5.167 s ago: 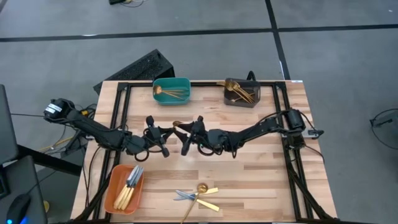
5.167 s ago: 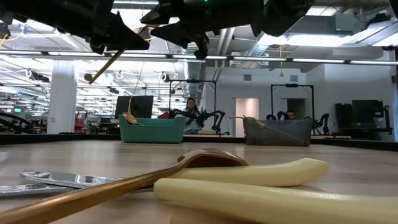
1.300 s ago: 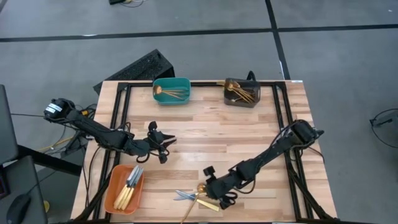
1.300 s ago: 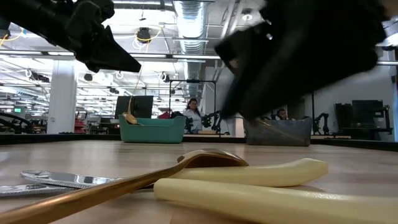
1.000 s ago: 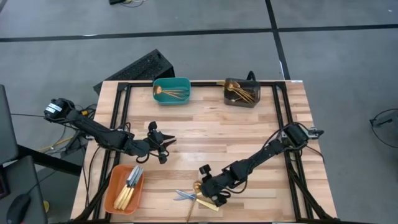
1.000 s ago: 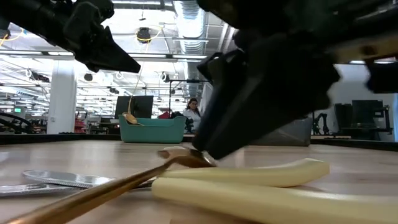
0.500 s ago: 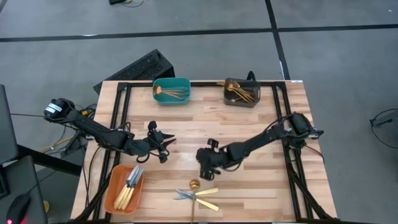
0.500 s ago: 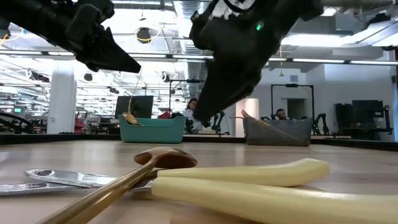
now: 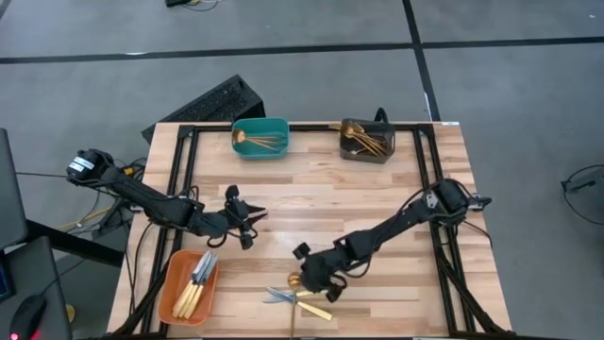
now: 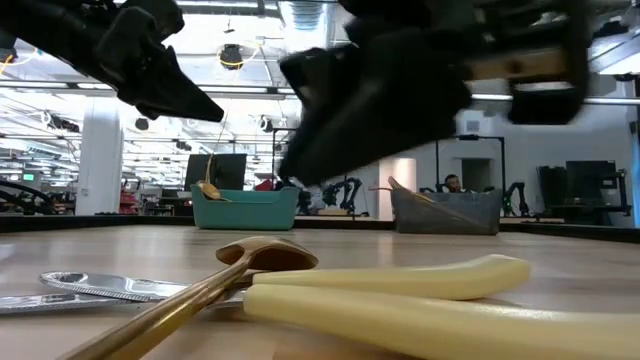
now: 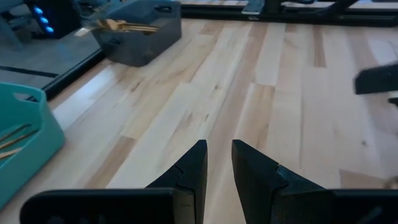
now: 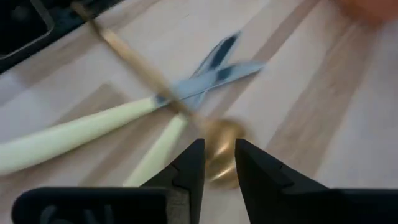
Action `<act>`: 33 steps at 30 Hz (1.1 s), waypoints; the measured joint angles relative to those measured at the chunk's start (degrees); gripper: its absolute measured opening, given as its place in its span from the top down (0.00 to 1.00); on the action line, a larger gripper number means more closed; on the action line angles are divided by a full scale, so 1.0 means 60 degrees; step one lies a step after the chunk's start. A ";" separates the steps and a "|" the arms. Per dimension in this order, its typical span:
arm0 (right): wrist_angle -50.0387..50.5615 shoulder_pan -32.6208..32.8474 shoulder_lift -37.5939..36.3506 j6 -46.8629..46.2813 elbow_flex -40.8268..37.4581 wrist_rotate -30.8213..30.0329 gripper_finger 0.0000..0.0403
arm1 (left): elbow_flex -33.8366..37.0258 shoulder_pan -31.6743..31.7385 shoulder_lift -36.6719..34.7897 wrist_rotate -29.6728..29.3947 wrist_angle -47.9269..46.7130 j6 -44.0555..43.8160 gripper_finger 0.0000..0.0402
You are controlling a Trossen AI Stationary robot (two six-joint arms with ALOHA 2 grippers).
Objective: Sort silverware by color (type)
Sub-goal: Put the gold spoon into the green bin
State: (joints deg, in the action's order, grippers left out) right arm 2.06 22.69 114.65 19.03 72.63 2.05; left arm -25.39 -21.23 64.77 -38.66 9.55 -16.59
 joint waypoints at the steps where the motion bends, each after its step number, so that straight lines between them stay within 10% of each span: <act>1: -0.0212 -0.0066 -0.0011 0.0211 -0.0002 -0.0008 0.72 | 0.0000 0.0000 0.0000 0.0079 0.0020 -0.0006 0.84; 11: -0.1172 -0.0548 -0.0004 0.0916 -0.0020 0.2269 0.74 | 0.0000 0.0018 0.0000 0.0066 0.0118 -0.0170 0.84; 22: -0.1761 -0.0588 0.0739 0.1166 -0.0025 0.2447 0.74 | 0.0000 0.0225 0.0000 0.0135 0.0103 -0.0544 0.84; 28: -0.1910 -0.0618 0.1248 0.1092 0.0027 0.2252 0.74 | 0.0000 0.0232 0.0000 0.0132 0.0078 -0.0555 0.84; 33: -0.0892 -0.0712 0.0999 0.1004 0.0048 0.0095 0.74 | 0.0000 0.0389 0.0000 0.0135 0.0068 -0.0555 0.84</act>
State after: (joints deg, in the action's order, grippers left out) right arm -3.29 18.41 120.65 25.05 72.92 2.62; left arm -25.39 -18.90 64.77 -37.85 9.96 -19.92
